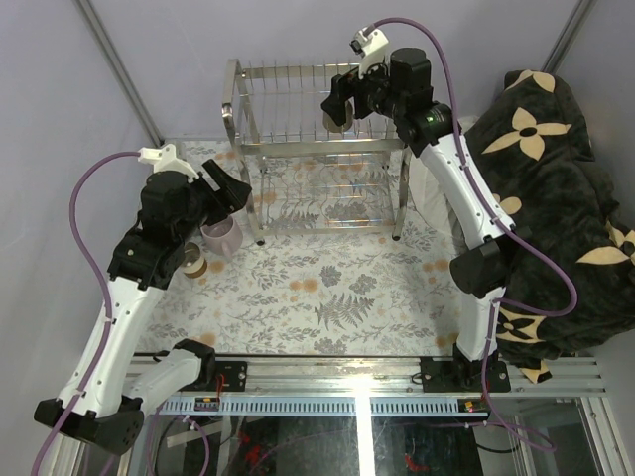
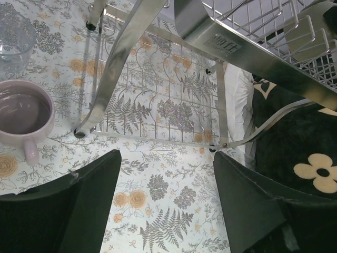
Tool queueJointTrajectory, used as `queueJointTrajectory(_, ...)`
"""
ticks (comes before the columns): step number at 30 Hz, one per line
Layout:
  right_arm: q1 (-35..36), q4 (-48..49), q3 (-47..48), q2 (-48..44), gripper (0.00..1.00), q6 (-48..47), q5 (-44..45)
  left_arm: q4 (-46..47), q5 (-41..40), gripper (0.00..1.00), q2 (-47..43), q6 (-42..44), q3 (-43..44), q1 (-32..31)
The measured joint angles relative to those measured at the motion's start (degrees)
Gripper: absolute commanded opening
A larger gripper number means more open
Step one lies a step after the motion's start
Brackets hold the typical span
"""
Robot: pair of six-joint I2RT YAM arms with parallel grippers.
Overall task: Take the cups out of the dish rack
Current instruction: Move the cup to the dish rack.
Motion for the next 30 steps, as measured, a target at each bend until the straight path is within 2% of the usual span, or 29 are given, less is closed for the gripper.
queueJointTrajectory(12, -1.8, -1.2, 0.7, 0.0, 0.93, -1.2, -2.0, 0.0, 0.4, 0.71, 0.7, 0.0, 0.0, 0.0)
queueJointTrajectory(30, -3.0, -2.4, 0.8, 0.0, 0.96, -0.4, 7.6, 0.1, 0.5, 0.71, 1.0, -0.1, -0.4, 0.0)
